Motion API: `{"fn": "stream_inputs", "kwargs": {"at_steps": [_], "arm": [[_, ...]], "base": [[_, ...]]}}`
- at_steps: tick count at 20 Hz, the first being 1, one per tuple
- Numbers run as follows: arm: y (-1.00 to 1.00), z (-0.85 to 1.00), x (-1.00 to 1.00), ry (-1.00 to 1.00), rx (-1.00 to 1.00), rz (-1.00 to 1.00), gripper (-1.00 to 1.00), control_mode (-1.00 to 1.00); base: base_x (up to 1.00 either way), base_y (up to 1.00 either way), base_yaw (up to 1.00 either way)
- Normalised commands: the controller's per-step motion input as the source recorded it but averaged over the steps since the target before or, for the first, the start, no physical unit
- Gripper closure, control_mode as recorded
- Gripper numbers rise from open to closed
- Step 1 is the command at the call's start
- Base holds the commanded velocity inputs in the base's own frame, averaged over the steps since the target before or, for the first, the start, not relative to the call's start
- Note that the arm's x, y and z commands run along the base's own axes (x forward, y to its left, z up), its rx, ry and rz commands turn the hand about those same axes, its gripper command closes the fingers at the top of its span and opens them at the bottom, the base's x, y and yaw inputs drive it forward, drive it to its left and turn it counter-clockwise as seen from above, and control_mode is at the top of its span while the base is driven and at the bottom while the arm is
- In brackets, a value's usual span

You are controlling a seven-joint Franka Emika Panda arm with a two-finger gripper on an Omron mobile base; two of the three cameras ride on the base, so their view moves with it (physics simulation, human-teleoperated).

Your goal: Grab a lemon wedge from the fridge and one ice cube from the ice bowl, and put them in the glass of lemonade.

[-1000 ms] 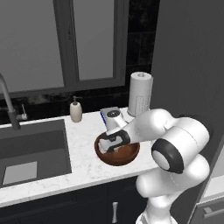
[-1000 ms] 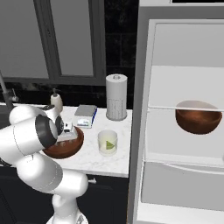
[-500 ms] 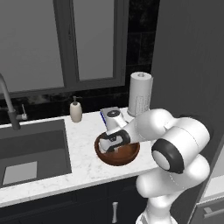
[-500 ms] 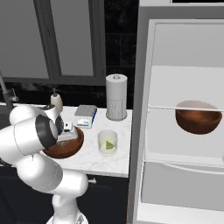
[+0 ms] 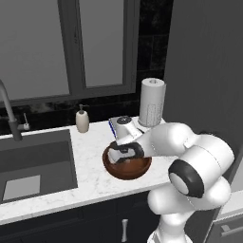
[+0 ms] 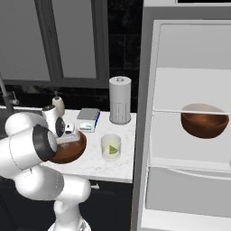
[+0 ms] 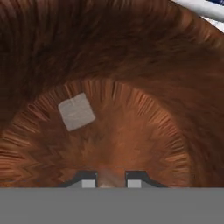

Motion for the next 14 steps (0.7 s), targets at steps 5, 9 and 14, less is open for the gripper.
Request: {"fn": "stream_inputs", "kwargs": {"at_steps": [5,9,14], "arm": [[-0.67,1.0,-0.32,-0.31,0.0,-0.12,1.0,-1.0],[-0.92,1.0,-0.08,-0.29,0.0,-0.14,1.0,-1.0],[-1.0,0.91,0.01,-0.14,0.03,-0.14,1.0,-1.0]], "base": [[0.0,0.0,0.0],[0.0,0.0,0.0],[0.0,0.0,0.0]]}}
